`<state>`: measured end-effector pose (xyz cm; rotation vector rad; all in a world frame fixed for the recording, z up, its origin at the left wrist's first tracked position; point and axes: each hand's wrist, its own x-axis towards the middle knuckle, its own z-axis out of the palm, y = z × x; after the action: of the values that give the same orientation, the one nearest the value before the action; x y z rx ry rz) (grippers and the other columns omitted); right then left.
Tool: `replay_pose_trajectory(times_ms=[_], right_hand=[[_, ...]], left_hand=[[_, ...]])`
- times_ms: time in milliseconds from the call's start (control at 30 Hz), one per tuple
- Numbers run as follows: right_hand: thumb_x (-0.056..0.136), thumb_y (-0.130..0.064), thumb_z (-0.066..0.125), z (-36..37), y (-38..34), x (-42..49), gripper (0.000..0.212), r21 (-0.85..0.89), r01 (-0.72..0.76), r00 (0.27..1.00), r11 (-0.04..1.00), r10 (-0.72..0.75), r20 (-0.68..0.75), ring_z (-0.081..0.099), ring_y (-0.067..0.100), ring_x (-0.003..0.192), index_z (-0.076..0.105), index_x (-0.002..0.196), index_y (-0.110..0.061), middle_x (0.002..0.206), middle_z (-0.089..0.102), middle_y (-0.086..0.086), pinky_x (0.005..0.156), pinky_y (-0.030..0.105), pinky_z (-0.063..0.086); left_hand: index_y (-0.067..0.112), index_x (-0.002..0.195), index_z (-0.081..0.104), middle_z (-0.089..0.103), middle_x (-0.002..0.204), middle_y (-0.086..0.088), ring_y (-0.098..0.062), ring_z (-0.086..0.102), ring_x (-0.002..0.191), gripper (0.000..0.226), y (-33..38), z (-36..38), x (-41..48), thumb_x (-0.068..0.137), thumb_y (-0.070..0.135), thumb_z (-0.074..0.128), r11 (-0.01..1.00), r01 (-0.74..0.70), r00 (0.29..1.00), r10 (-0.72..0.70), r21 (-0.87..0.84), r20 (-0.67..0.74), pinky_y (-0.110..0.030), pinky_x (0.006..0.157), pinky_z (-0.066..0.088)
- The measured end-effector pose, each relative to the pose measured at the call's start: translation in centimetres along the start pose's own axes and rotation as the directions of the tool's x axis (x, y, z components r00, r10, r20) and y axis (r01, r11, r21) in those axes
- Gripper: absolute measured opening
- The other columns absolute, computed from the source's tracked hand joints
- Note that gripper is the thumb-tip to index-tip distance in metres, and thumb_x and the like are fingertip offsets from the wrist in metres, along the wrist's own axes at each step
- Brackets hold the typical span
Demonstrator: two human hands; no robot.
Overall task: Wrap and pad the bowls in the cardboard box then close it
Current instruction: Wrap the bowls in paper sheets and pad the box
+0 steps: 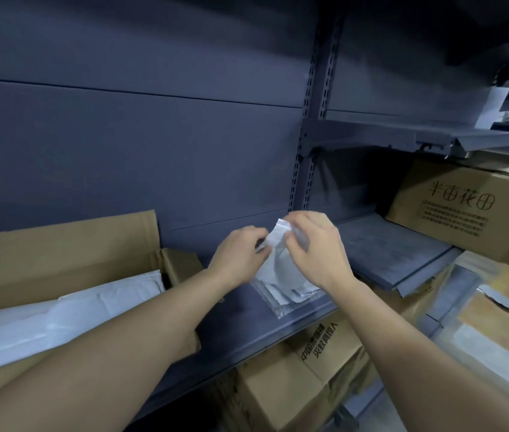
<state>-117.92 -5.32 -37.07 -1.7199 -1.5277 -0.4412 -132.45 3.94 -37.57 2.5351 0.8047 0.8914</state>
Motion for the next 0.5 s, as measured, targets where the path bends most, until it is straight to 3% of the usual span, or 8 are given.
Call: replay_pose_trajectory(times_ms=[100, 233, 333, 400, 433, 500], right_hand=[[0.083, -0.031, 0.063, -0.8, -1.4, 0.4, 0.062, -0.021, -0.015, 1.0, 1.0, 0.015, -0.017, 0.036, 0.013, 0.137, 0.043, 0.142, -0.029, 0.146, 0.043, -0.008, 0.113, 0.042, 0.031], [0.085, -0.03, 0.065, -1.1, -2.8, 0.3, 0.069, -0.008, -0.075, 0.996, 0.997, 0.075, -0.057, 0.034, 0.014, 0.138, 0.034, 0.147, -0.029, 0.149, 0.039, -0.008, 0.112, 0.043, 0.033], [0.087, -0.019, 0.066, -0.5, -5.0, 0.2, 0.076, 0.3, -0.196, 0.977, 0.934, 0.213, -0.025, 0.043, 0.013, 0.128, 0.025, 0.15, -0.035, 0.146, 0.035, -0.007, 0.102, 0.032, 0.042], [0.087, -0.017, 0.067, 0.0, -7.1, 0.3, 0.086, 0.547, -0.291, 0.945, 0.785, 0.326, 0.035, 0.056, 0.009, 0.115, 0.014, 0.151, -0.043, 0.139, 0.036, -0.011, 0.09, 0.025, 0.049], [0.088, -0.018, 0.067, 0.3, -8.3, 0.4, 0.089, 0.608, -0.325, 0.932, 0.725, 0.356, 0.073, 0.061, 0.004, 0.106, 0.01, 0.151, -0.045, 0.135, 0.042, -0.012, 0.081, 0.018, 0.05], [0.09, -0.017, 0.066, 1.2, -10.4, 0.6, 0.089, 0.614, -0.333, 0.935, 0.716, 0.335, 0.115, 0.067, 0.0, 0.089, 0.007, 0.151, -0.045, 0.122, 0.059, -0.012, 0.068, 0.014, 0.049]], left_hand=[[0.018, 0.067, 0.034, 0.037, 0.061, 0.005, -0.017, 0.035, 0.061, 0.032, 0.5, -2.6, -0.6, 0.09, 0.016, 0.056, 0.993, 0.028, 0.994, -0.039, -0.112, -0.098, -0.035, 0.058, 0.032], [0.009, 0.077, 0.04, 0.043, 0.067, -0.007, -0.011, 0.034, 0.06, 0.022, 0.3, -6.2, -1.9, 0.094, 0.018, 0.05, 0.973, 0.057, 0.984, -0.092, -0.222, -0.151, -0.03, 0.058, 0.028], [0.006, 0.086, 0.047, 0.048, 0.078, -0.017, -0.012, 0.038, 0.066, 0.02, -0.6, -9.1, -3.6, 0.096, 0.023, 0.05, 0.957, 0.066, 0.975, -0.122, -0.283, -0.187, -0.031, 0.063, 0.032], [0.003, 0.087, 0.045, 0.038, 0.074, -0.012, -0.012, 0.035, 0.066, 0.024, -1.3, -10.9, -5.0, 0.096, 0.024, 0.05, 0.945, 0.067, 0.971, -0.136, -0.319, -0.199, -0.032, 0.063, 0.032], [0.001, 0.089, 0.045, 0.04, 0.074, -0.01, -0.014, 0.038, 0.067, 0.027, -1.9, -11.7, -5.6, 0.095, 0.027, 0.051, 0.936, 0.065, 0.97, -0.14, -0.345, -0.197, -0.034, 0.063, 0.036], [0.004, 0.095, 0.05, 0.059, 0.083, -0.015, -0.016, 0.055, 0.074, 0.027, -2.8, -13.1, -6.9, 0.095, 0.031, 0.052, 0.91, 0.079, 0.968, -0.168, -0.408, -0.188, -0.043, 0.068, 0.052]])
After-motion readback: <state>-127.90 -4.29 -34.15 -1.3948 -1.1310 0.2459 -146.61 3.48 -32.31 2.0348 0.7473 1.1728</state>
